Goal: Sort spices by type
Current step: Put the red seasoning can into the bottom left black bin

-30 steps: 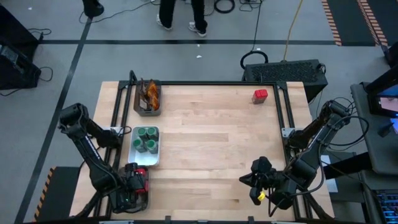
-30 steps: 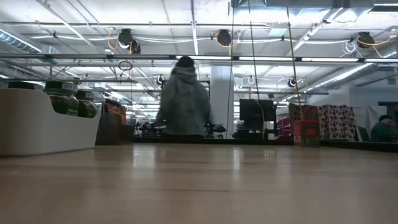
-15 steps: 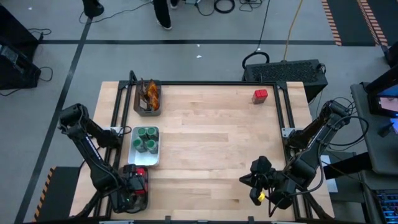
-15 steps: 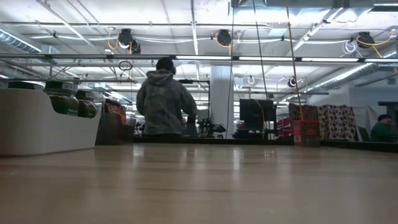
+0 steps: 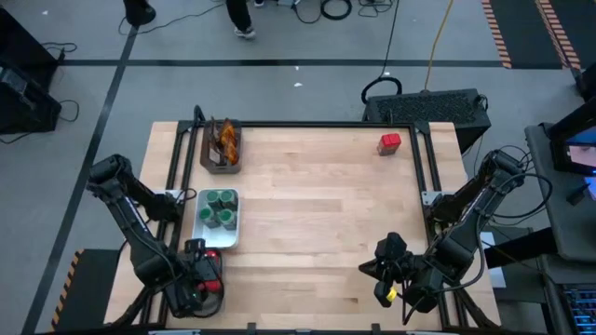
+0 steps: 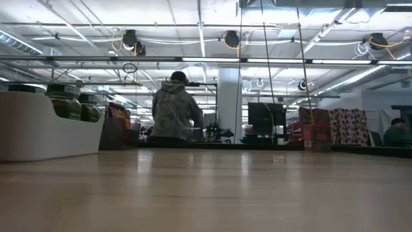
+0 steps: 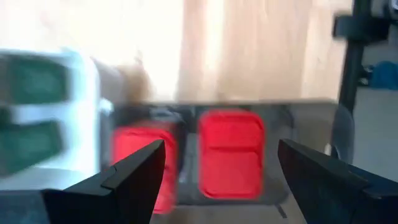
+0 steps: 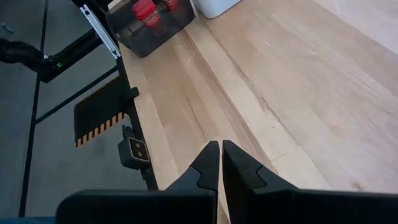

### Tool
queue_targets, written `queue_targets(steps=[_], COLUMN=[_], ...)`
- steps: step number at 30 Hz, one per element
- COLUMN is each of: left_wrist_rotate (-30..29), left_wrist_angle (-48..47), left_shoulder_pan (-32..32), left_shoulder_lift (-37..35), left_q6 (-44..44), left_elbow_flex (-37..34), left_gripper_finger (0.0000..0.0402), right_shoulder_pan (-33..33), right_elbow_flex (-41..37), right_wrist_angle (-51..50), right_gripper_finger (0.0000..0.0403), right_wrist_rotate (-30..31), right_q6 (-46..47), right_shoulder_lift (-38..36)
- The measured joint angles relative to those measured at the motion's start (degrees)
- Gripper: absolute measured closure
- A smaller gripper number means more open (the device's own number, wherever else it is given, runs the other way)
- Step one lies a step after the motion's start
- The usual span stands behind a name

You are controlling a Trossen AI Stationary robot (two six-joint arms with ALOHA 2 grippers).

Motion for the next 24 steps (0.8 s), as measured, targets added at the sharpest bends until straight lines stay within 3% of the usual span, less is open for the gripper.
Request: queue_targets(steps=[3, 6, 11, 17, 21, 24], left_wrist_rotate=[-4.80, -9.55, -13.49, -8.51, -5.79, 0.18], left_wrist_angle=[-3.71, -3.87, 2.87, 21.35, 23.71, 23.59], left_shoulder_pan=[2.12, 5.08, 11.81, 20.37, 26.69, 32.72], left_shoulder_lift=[-0.02, -0.02, -0.07, -0.52, -0.52, -1.04], left_q6=[2.15, 5.18, 12.62, 29.90, 42.35, 49.12], left_elbow_flex=[4.14, 7.58, 10.90, 10.70, 10.65, 8.54], left_gripper_finger=[0.0086, 0.0086, 0.0086, 0.0093, 0.0104, 0.0107], right_shoulder_pan=[0.00, -0.05, -3.27, -13.68, -24.39, -35.75], right_elbow_flex=[0.02, 0.04, 0.04, 0.04, 0.04, 0.04], right_wrist_angle=[-0.62, -5.26, -17.84, -29.08, -36.42, -39.55], right_gripper_finger=[0.0403, 0.0403, 0.0403, 0.0403, 0.0403, 0.0403], right_wrist_rotate=[0.18, 2.09, 0.85, -4.33, -4.57, -8.17], right_q6=[0.60, 7.57, 15.31, 15.73, 12.45, 5.56], right_shoulder_lift=[0.00, -0.03, -3.27, -11.06, -16.49, -20.52])
